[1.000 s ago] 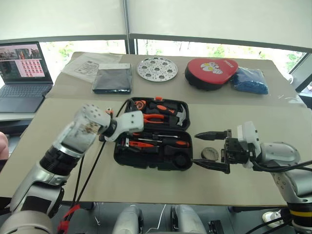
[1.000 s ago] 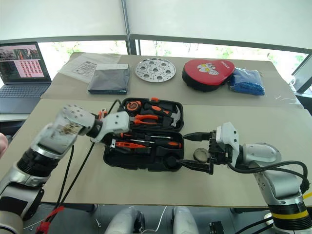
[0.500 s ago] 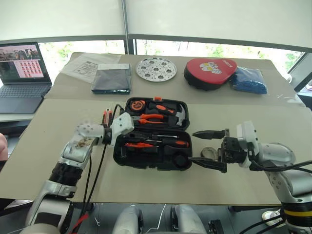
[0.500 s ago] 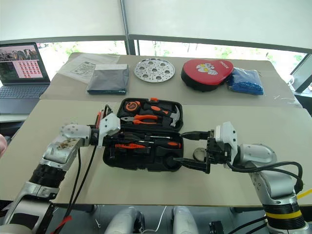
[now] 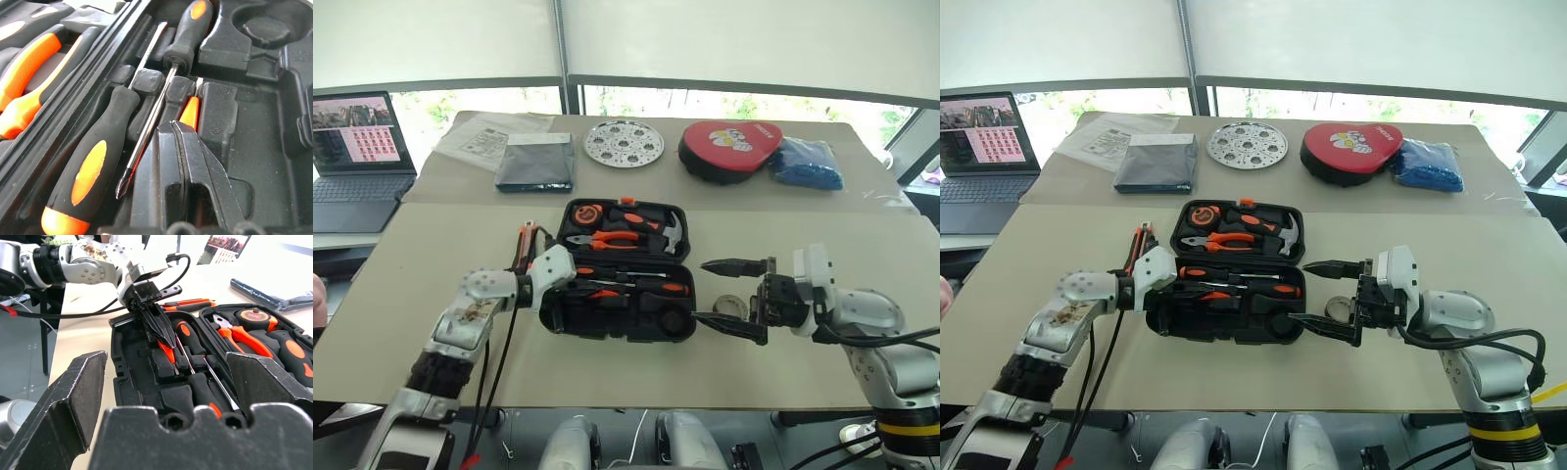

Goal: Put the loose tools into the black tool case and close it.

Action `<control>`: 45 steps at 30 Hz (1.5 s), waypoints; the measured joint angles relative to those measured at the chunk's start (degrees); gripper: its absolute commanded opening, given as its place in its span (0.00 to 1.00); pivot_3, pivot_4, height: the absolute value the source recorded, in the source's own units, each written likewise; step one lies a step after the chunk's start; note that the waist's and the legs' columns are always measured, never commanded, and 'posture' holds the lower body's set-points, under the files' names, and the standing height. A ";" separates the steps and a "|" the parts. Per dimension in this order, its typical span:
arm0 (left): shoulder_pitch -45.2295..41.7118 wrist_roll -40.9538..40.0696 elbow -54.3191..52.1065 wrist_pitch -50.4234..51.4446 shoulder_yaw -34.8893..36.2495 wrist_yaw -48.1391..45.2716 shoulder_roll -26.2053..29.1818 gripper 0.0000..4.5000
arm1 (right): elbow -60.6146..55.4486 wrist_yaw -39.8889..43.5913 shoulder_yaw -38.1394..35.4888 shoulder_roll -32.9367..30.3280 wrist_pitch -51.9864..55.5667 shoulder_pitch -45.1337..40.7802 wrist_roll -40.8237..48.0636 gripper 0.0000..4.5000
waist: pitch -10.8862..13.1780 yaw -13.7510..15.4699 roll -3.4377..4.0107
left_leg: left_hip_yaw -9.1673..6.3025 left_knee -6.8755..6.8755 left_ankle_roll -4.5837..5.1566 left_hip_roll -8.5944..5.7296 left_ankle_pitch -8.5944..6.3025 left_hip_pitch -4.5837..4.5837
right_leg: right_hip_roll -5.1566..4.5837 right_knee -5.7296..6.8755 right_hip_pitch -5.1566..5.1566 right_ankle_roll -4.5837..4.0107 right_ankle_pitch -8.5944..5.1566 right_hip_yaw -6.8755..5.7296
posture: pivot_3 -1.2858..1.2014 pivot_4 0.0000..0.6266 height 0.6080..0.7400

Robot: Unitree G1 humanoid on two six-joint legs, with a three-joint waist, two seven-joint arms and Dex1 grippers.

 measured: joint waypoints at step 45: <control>-5.79 -11.58 -5.94 49.42 16.86 51.17 -3.48 0.39 | 1.35 -4.32 -1.03 6.79 -8.62 -1.86 1.05 1.00 | 0.11 0.43 0.02 | 0.00 -0.76 -0.82 -0.09 0.40 0.09 | -0.11 -0.25 -0.10 -0.17 0.09 -0.11 | 0.52 0.24 1.00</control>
